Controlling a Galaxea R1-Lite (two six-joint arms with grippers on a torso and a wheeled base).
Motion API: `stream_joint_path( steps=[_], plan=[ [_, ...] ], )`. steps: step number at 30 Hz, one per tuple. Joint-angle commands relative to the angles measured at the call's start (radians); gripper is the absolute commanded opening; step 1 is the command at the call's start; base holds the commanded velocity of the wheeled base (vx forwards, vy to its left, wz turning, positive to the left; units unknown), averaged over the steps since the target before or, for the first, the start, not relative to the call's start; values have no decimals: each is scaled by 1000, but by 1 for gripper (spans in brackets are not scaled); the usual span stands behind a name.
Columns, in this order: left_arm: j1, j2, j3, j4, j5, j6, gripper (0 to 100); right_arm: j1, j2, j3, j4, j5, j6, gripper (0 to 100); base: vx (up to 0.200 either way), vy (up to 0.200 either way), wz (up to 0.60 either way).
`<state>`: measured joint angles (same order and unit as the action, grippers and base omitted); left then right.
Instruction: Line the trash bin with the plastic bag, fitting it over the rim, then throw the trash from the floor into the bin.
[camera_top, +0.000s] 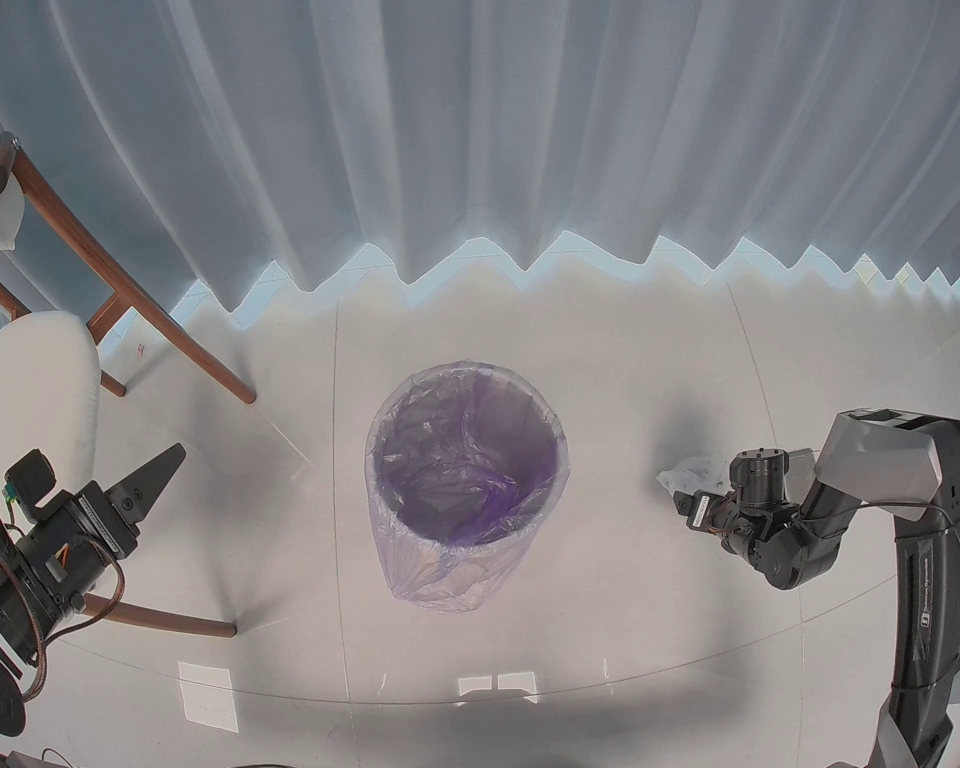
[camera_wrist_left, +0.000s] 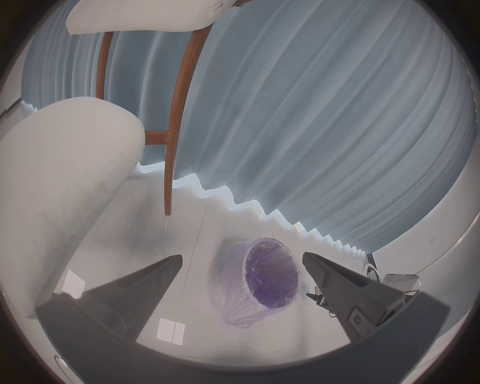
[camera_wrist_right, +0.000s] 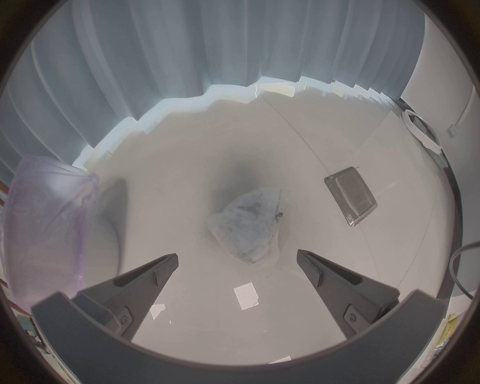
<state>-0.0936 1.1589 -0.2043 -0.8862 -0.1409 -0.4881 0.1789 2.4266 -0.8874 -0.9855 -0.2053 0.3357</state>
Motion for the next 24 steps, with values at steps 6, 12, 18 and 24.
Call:
stream_joint_path(
  steps=[6, 12, 18, 24],
  plan=[
    [8, 4, 2, 0, 0, -1, 100, -39, 174, -263, 125, 1, -3, 100, 0, 0, 0],
    [9, 5, 2, 0, 0, -3, 100, -59, 197, -372, 231, 3, 8, 100, 0, 0, 0],
    [11, 7, 0, 0, 0, -3, 100, -87, 256, -542, 332, 4, 9, 100, 0, 0, 0],
    [11, 10, 3, 0, 0, -3, 100, -102, 295, -668, 432, 4, 25, 100, 0, 0, 0]
  ],
)
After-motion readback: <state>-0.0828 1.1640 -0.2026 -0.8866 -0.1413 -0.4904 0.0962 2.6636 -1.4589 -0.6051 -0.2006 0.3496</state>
